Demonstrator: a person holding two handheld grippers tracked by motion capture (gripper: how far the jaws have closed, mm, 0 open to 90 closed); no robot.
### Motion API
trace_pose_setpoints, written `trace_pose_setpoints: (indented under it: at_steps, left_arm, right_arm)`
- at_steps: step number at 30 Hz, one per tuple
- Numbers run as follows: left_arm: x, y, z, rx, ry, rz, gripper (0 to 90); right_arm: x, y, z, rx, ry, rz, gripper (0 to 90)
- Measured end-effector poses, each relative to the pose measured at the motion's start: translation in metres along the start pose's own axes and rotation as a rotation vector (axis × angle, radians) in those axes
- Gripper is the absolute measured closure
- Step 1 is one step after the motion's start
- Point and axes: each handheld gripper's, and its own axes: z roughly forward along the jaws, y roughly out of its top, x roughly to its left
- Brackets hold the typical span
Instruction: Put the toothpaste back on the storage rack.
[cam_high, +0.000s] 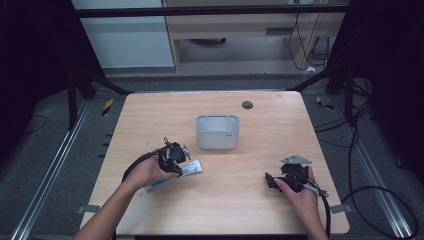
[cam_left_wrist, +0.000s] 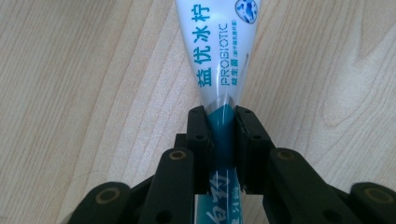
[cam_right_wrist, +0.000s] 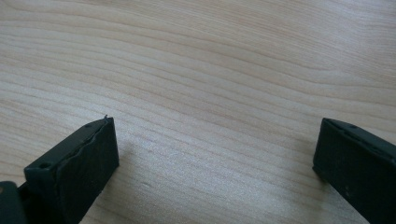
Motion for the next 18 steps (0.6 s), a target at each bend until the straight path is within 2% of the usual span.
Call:
trace_pose_setpoints:
  at_steps: [4, 8, 14, 18]
  left_arm:
    - [0.0, -0.001, -0.003, 0.006, 0.01, -0.002, 78.5]
    - [0.005, -0.005, -0.015, -0.052, 0.016, -0.041, 78.8]
    - [0.006, -0.005, -0.036, -0.077, 0.061, -0.06, 78.8]
    - [0.006, -0.005, -0.04, -0.09, 0.069, -0.068, 78.8]
  right_arm:
    - [0.0, 0.0, 0.0, 0.0, 0.0, 0.0, 0.4]
    - [0.0, 0.0, 0.0, 0.0, 0.0, 0.001, 0.4]
    - [0.0, 0.0, 0.0, 0.0, 0.0, 0.0, 0.4]
    - [0.0, 0.0, 0.0, 0.0, 0.0, 0.0, 0.4]
